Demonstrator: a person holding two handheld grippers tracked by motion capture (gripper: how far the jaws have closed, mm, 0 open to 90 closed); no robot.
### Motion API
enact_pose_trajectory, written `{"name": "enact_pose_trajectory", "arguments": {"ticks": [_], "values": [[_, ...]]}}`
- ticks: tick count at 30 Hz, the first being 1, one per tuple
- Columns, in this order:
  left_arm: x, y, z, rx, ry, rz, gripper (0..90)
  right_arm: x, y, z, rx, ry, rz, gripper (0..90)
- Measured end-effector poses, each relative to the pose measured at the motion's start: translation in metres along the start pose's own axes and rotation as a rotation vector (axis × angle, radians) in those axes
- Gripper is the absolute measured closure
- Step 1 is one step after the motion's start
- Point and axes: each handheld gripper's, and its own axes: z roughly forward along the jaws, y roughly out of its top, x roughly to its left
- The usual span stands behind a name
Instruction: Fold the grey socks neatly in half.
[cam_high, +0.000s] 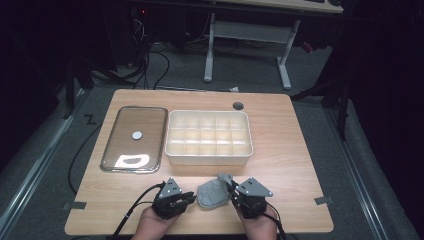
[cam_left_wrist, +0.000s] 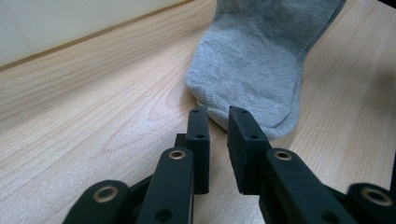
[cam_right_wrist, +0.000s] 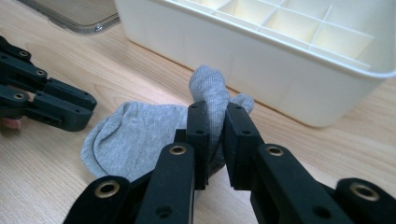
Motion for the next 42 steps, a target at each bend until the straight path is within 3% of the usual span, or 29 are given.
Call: {"name": "enact_pose_trajectory", "arguments": {"ticks": [8, 19, 21, 25, 28, 29, 30, 32, 33, 34, 38, 39, 40, 42], "values": [[-0.003, 0.001, 0.003, 0.036, 0.025, 0.021, 86.2, 0.035, 0.009, 0.012, 0.040, 0.022, -0.144, 81.8], [-0.003, 0.001, 0.003, 0.036, 0.020, 0.026, 86.0, 0.066, -0.004, 0.039, 0.137, 0.088, -0.258, 81.4], [-0.003, 0.001, 0.003, 0.036, 0.018, 0.026, 85.9, 0.067, -0.005, 0.041, 0.144, 0.096, -0.258, 80.8], [-0.003, 0.001, 0.003, 0.035, 0.018, 0.024, 83.8, 0.068, -0.009, 0.044, 0.150, 0.139, -0.245, 71.1], [-0.003, 0.001, 0.003, 0.035, 0.017, 0.026, 82.5, 0.062, -0.001, 0.028, 0.085, 0.176, -0.184, 65.6], [-0.003, 0.001, 0.003, 0.036, 0.016, 0.027, 82.5, 0.062, -0.001, 0.028, 0.085, 0.176, -0.184, 65.6], [-0.003, 0.001, 0.003, 0.034, 0.016, 0.025, 82.5, 0.059, 0.004, 0.020, 0.037, 0.168, -0.157, 66.6], [-0.003, 0.001, 0.003, 0.034, 0.015, 0.026, 82.4, 0.055, 0.007, 0.021, 0.028, 0.154, -0.134, 66.6], [-0.003, 0.001, 0.003, 0.034, 0.015, 0.026, 82.5, 0.055, 0.007, 0.021, 0.028, 0.154, -0.134, 66.6], [-0.003, 0.001, 0.003, 0.031, 0.015, 0.024, 82.5, 0.053, 0.007, 0.030, 0.063, 0.138, -0.112, 66.5], [-0.003, 0.001, 0.002, 0.031, 0.016, 0.028, 82.6, 0.056, 0.002, 0.042, 0.110, 0.151, -0.097, 66.3], [-0.003, 0.001, 0.002, 0.032, 0.016, 0.028, 82.7, 0.057, 0.000, 0.045, 0.123, 0.144, -0.099, 66.8], [-0.003, 0.001, 0.002, 0.032, 0.013, 0.031, 83.1, 0.058, -0.004, 0.049, 0.140, 0.137, -0.097, 76.6], [-0.003, 0.001, 0.002, 0.033, 0.010, 0.033, 84.3, 0.058, -0.006, 0.049, 0.140, 0.145, -0.107, 85.6]]}}
